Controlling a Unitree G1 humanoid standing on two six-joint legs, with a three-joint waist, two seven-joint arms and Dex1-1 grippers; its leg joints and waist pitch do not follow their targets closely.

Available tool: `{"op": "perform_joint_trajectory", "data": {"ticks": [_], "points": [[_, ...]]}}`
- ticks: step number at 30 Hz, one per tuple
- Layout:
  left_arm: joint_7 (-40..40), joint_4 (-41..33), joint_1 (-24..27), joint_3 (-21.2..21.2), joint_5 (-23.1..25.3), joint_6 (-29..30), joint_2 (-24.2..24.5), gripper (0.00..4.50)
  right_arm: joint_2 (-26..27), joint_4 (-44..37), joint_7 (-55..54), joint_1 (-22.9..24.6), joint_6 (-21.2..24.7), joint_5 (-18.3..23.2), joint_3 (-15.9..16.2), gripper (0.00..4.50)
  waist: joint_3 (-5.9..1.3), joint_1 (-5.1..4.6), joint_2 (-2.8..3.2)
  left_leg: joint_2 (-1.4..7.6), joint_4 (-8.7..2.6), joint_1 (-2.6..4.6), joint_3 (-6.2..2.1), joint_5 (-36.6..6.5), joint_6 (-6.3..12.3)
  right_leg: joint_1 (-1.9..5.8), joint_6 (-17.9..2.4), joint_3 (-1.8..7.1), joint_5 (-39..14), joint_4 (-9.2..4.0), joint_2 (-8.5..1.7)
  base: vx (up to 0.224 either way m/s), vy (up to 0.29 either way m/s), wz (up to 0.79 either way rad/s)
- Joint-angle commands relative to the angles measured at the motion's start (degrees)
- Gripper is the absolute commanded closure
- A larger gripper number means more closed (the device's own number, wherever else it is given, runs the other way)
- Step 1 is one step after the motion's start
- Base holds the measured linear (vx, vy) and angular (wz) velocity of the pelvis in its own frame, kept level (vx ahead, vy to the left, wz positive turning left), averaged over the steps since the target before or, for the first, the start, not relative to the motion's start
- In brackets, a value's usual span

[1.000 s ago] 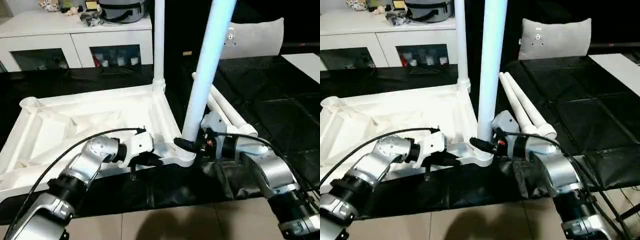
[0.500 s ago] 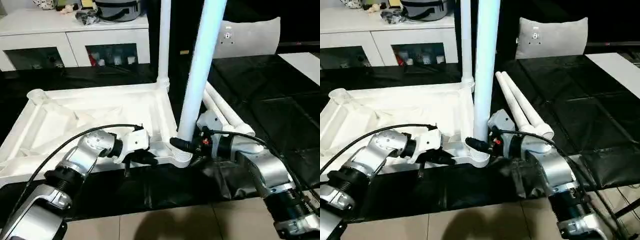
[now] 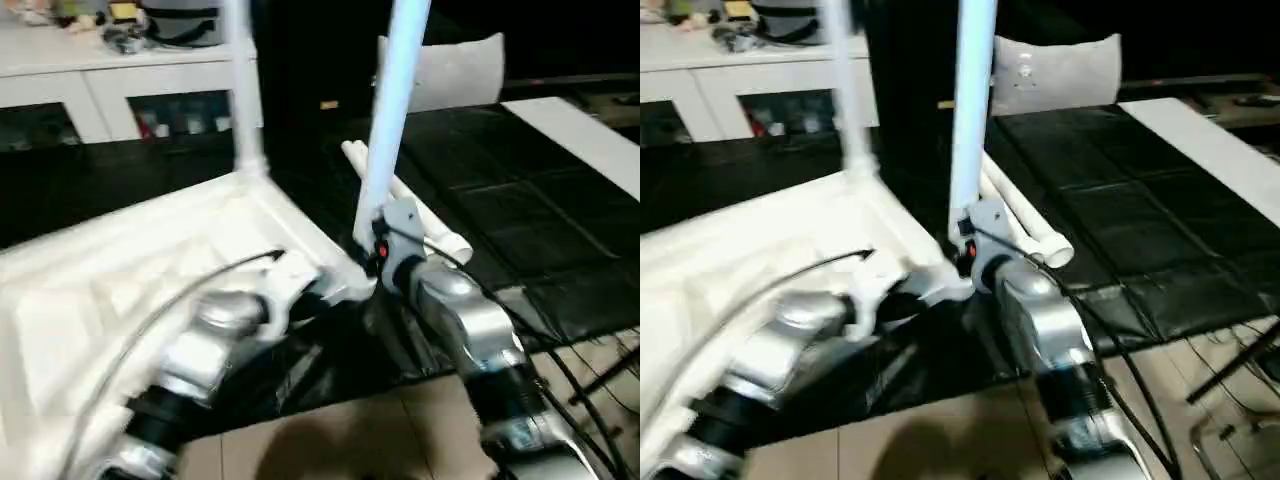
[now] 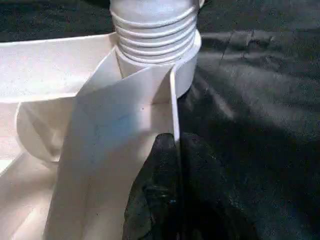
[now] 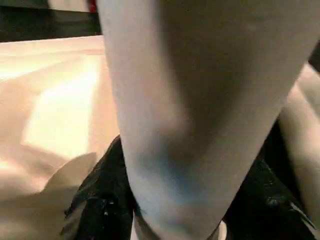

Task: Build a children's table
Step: Rotate leg to tighten

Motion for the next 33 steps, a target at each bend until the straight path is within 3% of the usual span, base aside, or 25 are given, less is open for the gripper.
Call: {"op": "perform_joint_trajectory", "data": {"ticks": [1,2,3,4,5,6,7,8,9,10,11,12,13,14,16,17,18,19,20,21,22,23,27,30,33], "points": [[0.11,-2.7,-1.03,-3.62,0.05,0.35,-1.2,4.5,1.79,5.85,-0.79,1.73,4.88,0.34,1.45,2.62,-0.65,-0.96,0.48,0.55,-5.26,1.95,-1.16,-42.7,-1.05,-0.29,1.77,-1.74,-41.27,-7.0,-2.05,0.0,0.0,0.0],[0.36,-2.43,-1.32,-3.6,0.64,0.32,-0.62,4.5,1.82,5.95,-0.76,1.65,4.97,0.35,1.56,2.62,-0.47,-1.12,1.08,1.88,-7.1,0.3,-1.92,-45.8,-1.29,2.38,1.66,-1.55,-36.36,-4.44,-2.12,-0.054,-0.004,0.01],[0.73,-2.89,-1.4,-3.31,1.23,1.13,0.05,4.5,2.08,6.41,-0.83,1.43,4.94,0.18,1.35,2.62,0.34,0.91,1.45,4.58,-12.17,-3.38,-2.29,-52.36,-2.01,5.84,-1.15,1.38,-24.84,4.33,-1.61,-0.054,-0.004,0.01],[0.82,-3.04,-1.46,-3.17,1.43,1.39,0.39,4.5,2.15,6.61,-0.83,1.33,4.91,0.12,1.24,2.62,-0.62,2.67,1.15,4.81,-12.43,-3.15,-1.7,-52.49,-1.57,6.01,-1.94,3.03,-17.62,6.94,-1.54,0.0,0.0,0.0],[1.03,-3.31,-1.53,-3.0,1.79,1.78,0.99,4.5,2.21,7.05,-0.91,1.12,4.74,0.03,1.08,2.62,-0.26,2.46,-1.11,2.69,-9.88,0.72,0.55,-48.48,-0.93,1.35,-2.21,4.53,-24.57,3.12,-1.25,0.056,-0.117,0.23],[1.07,-3.37,-1.57,-2.99,2.06,1.8,1.41,4.5,2.27,7.37,-0.98,0.97,4.67,0.12,0.88,2.62,0.8,3.43,-2.7,-3.66,4.21,8.82,2.32,-30.18,-1.28,-9.35,3.57,2.27,-62.06,-10.73,-3.64,0.056,-0.117,0.23],[1.0,-3.41,-1.6,-2.95,2.52,1.73,2.16,4.5,2.47,8.01,-1.12,0.65,4.66,0.47,0.32,2.62,0.64,2.1,-3.97,-4.59,7.2,7.83,2.12,-21.23,0.32,-9.26,5.04,2.45,-69.99,-11.31,-4.83,0.094,-0.081,-0.24],[1.03,-3.61,-1.51,-2.86,2.74,1.91,2.42,4.5,2.64,8.66,-1.34,0.3,4.58,0.65,-0.16,2.62,0.61,1.56,-1.7,-2.58,4.75,2.39,-0.27,-17.48,0.86,-1.45,5.98,-0.19,-67.53,-9.52,-8.4,0.106,0.076,-0.6],[1.01,-3.82,-1.43,-2.75,2.88,2.04,2.64,4.5,2.72,9.53,-1.37,-0.16,4.27,0.76,-0.63,2.62,-1.05,1.16,0.97,0.85,-1.86,-1.62,-2.58,-24.77,-0.7,4.91,5.32,-1.29,-44.95,-3.31,-6.05,0.106,0.076,-0.6],[0.99,-3.88,-1.42,-2.74,2.89,2.1,2.68,4.5,2.69,9.85,-1.35,-0.32,4.12,0.72,-0.72,2.62,0.15,0.8,0.57,2.66,-5.08,-4.61,-4.43,-33.45,-0.4,6.25,3.68,-1.23,-33.35,1.76,-4.57,0.094,0.117,-0.5],[1.05,-4.04,-1.43,-2.89,2.82,2.26,2.8,4.5,2.64,10.41,-1.32,-0.61,3.85,0.6,-0.88,2.62,-0.33,2.17,2.89,3.81,-7.44,-1.68,-5.49,-43.78,-1.12,4.39,-2.13,1.43,-12.87,4.24,-3.02,0.0,0.0,0.0],[1.04,-4.15,-1.46,-3.07,2.77,2.37,2.9,4.5,2.59,11.0,-1.3,-0.91,3.57,0.53,-1.06,2.62,-0.07,1.98,0.18,1.44,-5.42,1.43,-3.43,-42.44,-1.5,0.65,-4.01,2.16,-20.22,-0.55,-3.65,0.0,0.0,0.0],[0.82,-4.3,-1.49,-3.49,2.68,2.35,3.11,4.5,2.6,11.68,-1.31,-1.27,3.24,0.49,-1.34,2.62,0.43,2.42,-0.13,-1.67,-1.57,4.69,-1.39,-35.21,-1.15,-2.84,-0.42,1.18,-43.44,-5.79,-4.26,0.056,-0.053,0.45],[0.68,-4.38,-1.49,-3.72,2.63,2.32,3.2,4.5,2.63,11.96,-1.29,-1.42,3.1,0.52,-1.48,2.62,0.82,1.56,-1.06,-2.71,-0.04,5.14,-0.94,-32.02,-0.49,-3.69,1.88,-0.39,-51.22,-7.46,-4.12,0.057,-0.042,0.17],[0.61,-4.48,-1.53,-4.01,2.48,2.4,3.16,4.5,2.71,12.38,-1.03,-1.62,2.96,0.69,-1.8,2.62,0.31,-0.73,0.93,-0.35,-2.32,1.2,-3.01,-34.91,-0.85,1.89,5.43,-4.27,-47.84,-6.21,-4.54,0.051,-0.008,-0.03],[0.69,-4.45,-1.69,-4.11,2.4,2.52,3.01,4.5,2.67,12.72,-0.59,-1.8,2.61,0.74,-1.86,2.62,-0.6,0.43,2.02,3.12,-6.53,-3.27,-5.64,-43.09,-0.88,7.01,1.06,0.55,-24.53,4.13,-4.07,0.0,0.0,0.0],[0.68,-4.43,-1.77,-4.11,2.41,2.54,2.97,4.5,2.62,13.0,-0.51,-1.97,2.45,0.76,-1.88,2.27,-0.03,1.29,1.87,3.57,-7.78,0.1,-4.88,-46.94,-0.95,3.06,-3.54,1.93,-11.76,2.97,-3.35,0.0,0.0,0.0],[0.7,-4.38,-1.84,-4.09,2.41,2.53,2.96,4.5,2.58,13.21,-0.46,-2.11,2.35,0.79,-1.9,2.27,-0.34,0.97,-0.03,1.84,-6.03,1.08,-3.85,-42.78,-0.77,1.72,-3.72,2.43,-16.6,0.45,-3.77,0.017,-0.025,0.21],[0.76,-4.3,-1.95,-4.06,2.37,2.54,3.01,4.5,2.53,13.51,-0.35,-2.24,2.17,0.76,-1.94,2.27,0.07,2.39,-0.73,-1.79,-2.57,3.24,-1.58,-31.59,-0.25,-1.72,-1.17,2.6,-39.9,-4.65,-4.52,0.077,-0.058,0.29],[0.83,-4.19,-2.05,-3.99,2.33,2.51,3.1,4.5,2.44,13.62,-0.17,-2.26,2.05,0.75,-1.93,2.06,0.26,1.69,-1.39,-3.19,0.23,4.02,-0.94,-24.94,1.0,-2.92,1.81,1.19,-54.41,-7.03,-5.07,0.077,-0.058,0.29],[0.85,-3.94,-2.17,-3.83,2.3,2.34,3.28,4.5,2.3,13.56,0.09,-2.19,1.98,0.71,-1.87,1.89,0.08,1.47,-0.3,-2.38,-0.44,2.81,-1.79,-24.76,1.0,-1.22,2.37,0.59,-54.95,-6.38,-5.96,0.061,-0.018,-0.11],[0.85,-3.94,-2.17,-3.83,2.3,2.34,3.28,4.5,2.3,13.56,0.09,-2.19,1.98,0.71,-1.87,1.87,-0.44,0.79,0.46,-0.48,-3.3,-1.51,-3.4,-26.83,-0.08,2.65,3.71,-0.2,-47.77,-4.03,-5.0,0.081,0.047,-0.27],[0.87,-2.76,-2.69,-3.02,2.29,1.44,4.37,4.5,1.4,12.69,1.88,-1.44,0.94,0.37,-1.7,1.47,-1.53,1.75,0.26,1.04,-4.1,-0.74,-2.38,-15.4,0.2,1.34,-9.43,2.88,-16.0,-1.45,-4.28,0.055,0.029,0.08],[-0.02,-1.06,-3.86,-2.28,2.13,-0.35,5.83,4.5,-0.7,7.94,5.81,1.44,-1.52,1.11,-0.92,1.28,-1.71,1.75,0.41,0.78,-4.44,-1.41,-1.89,-22.84,0.34,1.17,-8.47,3.57,-25.21,-1.52,-4.05,0.009,-0.001,0.07],[-1.49,1.07,-4.79,-2.19,1.94,-2.98,7.56,4.5,-3.39,2.09,9.8,5.04,-2.04,2.11,-0.09,0.96,-2.61,2.94,0.62,0.7,-3.83,-1.75,-1.26,-11.31,2.6,1.79,-11.05,3.8,-10.62,-0.51,-3.8,0.056,-0.011,0.02]]}}
